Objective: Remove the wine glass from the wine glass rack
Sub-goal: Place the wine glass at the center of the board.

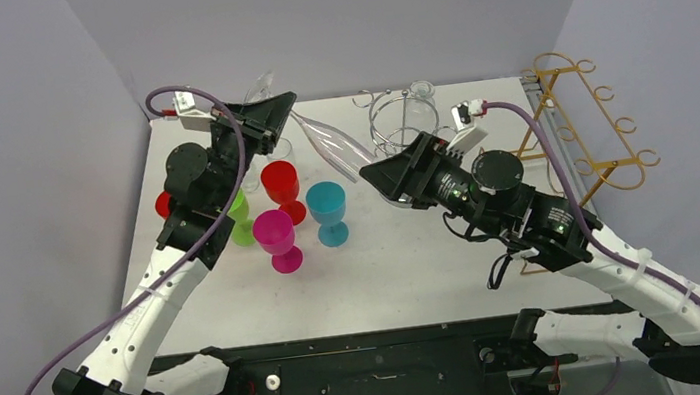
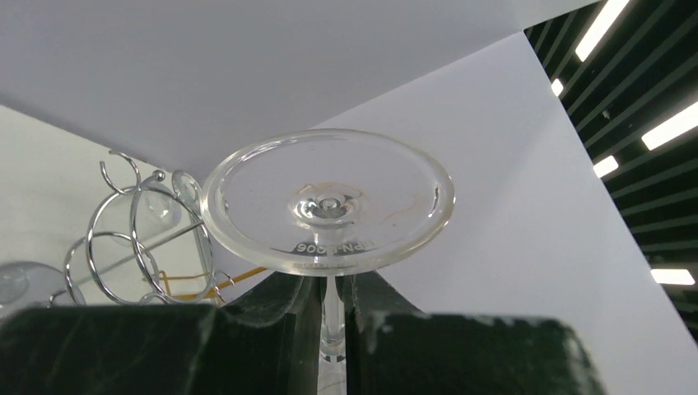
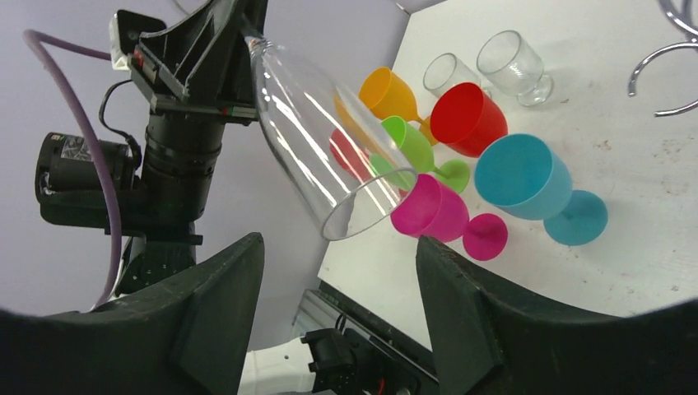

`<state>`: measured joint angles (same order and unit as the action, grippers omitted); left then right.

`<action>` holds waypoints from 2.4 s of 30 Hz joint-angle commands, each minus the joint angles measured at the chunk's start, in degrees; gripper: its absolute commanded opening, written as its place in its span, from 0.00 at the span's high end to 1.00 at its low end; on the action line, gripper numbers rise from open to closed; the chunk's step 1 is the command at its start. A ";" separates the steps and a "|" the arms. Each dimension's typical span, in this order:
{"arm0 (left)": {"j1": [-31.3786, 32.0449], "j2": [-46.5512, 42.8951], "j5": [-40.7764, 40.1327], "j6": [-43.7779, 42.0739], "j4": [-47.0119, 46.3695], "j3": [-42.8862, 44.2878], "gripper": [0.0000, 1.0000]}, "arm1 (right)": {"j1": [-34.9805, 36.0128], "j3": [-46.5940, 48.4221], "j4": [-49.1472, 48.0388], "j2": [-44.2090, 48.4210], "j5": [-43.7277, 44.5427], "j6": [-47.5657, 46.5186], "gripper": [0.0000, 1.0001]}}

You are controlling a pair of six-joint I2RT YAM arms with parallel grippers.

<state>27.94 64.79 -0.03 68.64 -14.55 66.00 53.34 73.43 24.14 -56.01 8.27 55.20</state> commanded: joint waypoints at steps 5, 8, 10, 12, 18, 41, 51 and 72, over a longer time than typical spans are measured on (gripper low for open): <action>-0.96 -2.72 -2.42 10.75 1.81 2.54 1.00 | 3.88 -1.23 -10.61 -1.53 5.02 0.62 0.46; -0.92 -3.14 -2.32 11.77 1.11 1.66 1.00 | 4.25 -1.51 -11.76 -2.07 5.75 1.16 0.53; -0.96 -3.09 -2.00 12.36 0.83 1.14 1.00 | 4.45 -1.49 -12.55 -2.72 5.66 1.55 0.56; -0.96 -3.09 -1.50 13.36 -0.09 0.55 1.00 | 4.49 -1.45 -13.58 -3.27 5.99 1.76 0.59; -0.90 -3.60 -0.74 13.94 0.05 -0.51 1.00 | 4.49 -0.60 -15.93 -5.03 6.09 1.84 0.63; -0.96 -5.29 5.90 11.97 0.01 -4.46 0.90 | 4.71 1.53 -18.16 -9.69 8.56 1.82 1.00; -0.96 -5.65 8.05 6.09 5.02 -3.11 0.00 | 4.63 4.28 -14.36 -7.31 14.67 -1.37 1.00; -0.96 -8.81 -5.20 -30.00 44.21 15.14 0.04 | 3.70 28.43 29.15 -5.71 3.46 -11.18 1.00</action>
<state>26.92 57.32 1.30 48.60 18.92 74.87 57.34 98.85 42.33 -60.62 18.13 46.92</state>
